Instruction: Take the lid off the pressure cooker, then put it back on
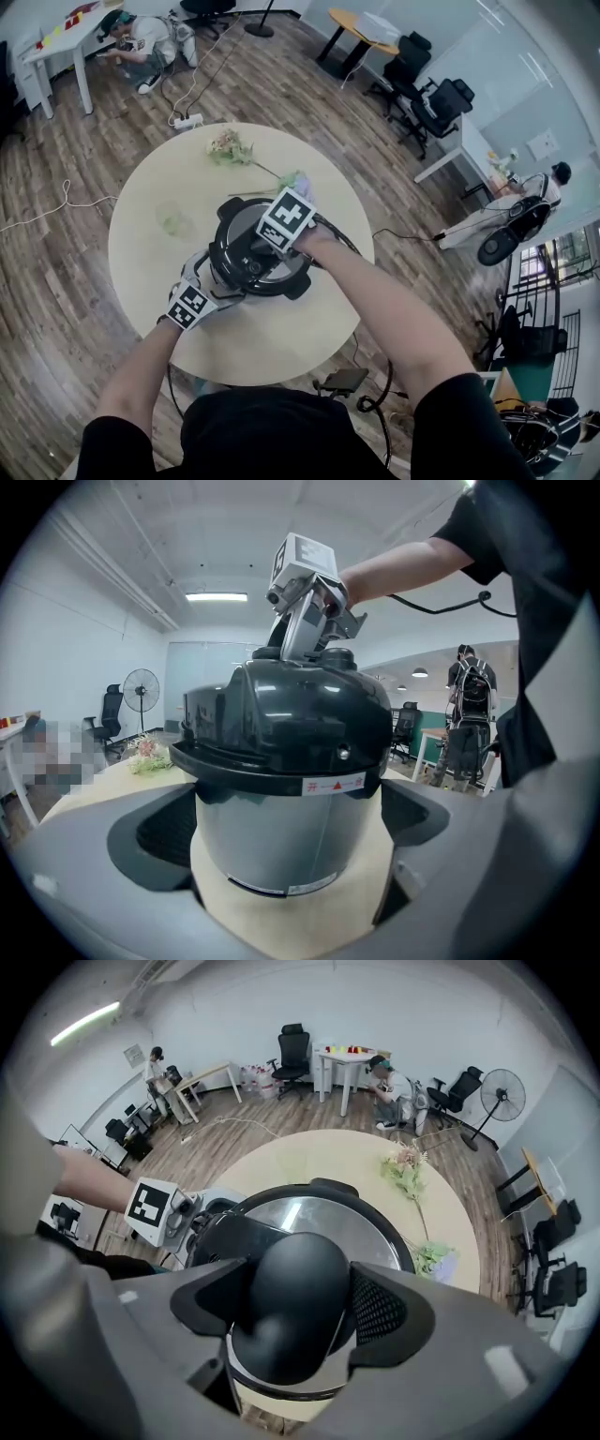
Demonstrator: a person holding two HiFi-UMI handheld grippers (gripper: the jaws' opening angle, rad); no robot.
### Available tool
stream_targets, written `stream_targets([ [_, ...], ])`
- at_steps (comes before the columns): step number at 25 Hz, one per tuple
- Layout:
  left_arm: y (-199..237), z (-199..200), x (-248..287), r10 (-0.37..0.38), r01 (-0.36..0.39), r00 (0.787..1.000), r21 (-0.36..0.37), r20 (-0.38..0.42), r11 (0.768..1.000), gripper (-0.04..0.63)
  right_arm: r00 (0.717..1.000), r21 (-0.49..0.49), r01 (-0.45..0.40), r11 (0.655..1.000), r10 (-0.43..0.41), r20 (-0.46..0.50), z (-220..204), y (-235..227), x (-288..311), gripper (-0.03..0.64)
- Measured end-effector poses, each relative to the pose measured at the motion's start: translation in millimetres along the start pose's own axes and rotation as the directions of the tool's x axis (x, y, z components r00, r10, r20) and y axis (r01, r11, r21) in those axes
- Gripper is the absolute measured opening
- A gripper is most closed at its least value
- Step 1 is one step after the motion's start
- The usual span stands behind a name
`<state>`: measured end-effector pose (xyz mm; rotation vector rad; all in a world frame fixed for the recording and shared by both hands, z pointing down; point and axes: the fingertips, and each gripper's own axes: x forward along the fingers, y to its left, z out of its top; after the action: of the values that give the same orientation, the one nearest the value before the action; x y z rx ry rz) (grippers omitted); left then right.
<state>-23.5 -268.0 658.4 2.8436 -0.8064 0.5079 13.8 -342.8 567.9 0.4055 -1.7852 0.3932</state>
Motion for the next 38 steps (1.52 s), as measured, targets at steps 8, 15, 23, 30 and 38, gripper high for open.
stream_targets([
  [8,0,-4,-1,0.000,0.000,1.000,-0.002,-0.007,1.000,0.591,0.994,-0.010,0.004,1.000,-0.005,-0.112,-1,2,5,0.334],
  [15,-1,-5,0,0.006,-0.006,1.000,-0.004,-0.013,1.000,0.591,0.990,0.104,0.047,0.994,-0.032,-0.137,1,-2,7,0.311],
  [23,-2,-5,2,0.010,-0.010,1.000,-0.010,-0.023,1.000,0.591,0.985,0.298,0.096,0.950,-0.048,-0.165,0,-9,8,0.288],
  [30,-1,-3,3,0.011,-0.012,1.000,-0.013,-0.024,1.000,0.591,0.982,0.445,0.130,0.886,-0.054,-0.180,-4,-15,8,0.287],
  [38,-5,-4,3,0.011,-0.011,1.000,-0.014,-0.022,1.000,0.591,0.986,0.705,0.163,0.690,-0.085,-0.145,-13,-26,5,0.288],
])
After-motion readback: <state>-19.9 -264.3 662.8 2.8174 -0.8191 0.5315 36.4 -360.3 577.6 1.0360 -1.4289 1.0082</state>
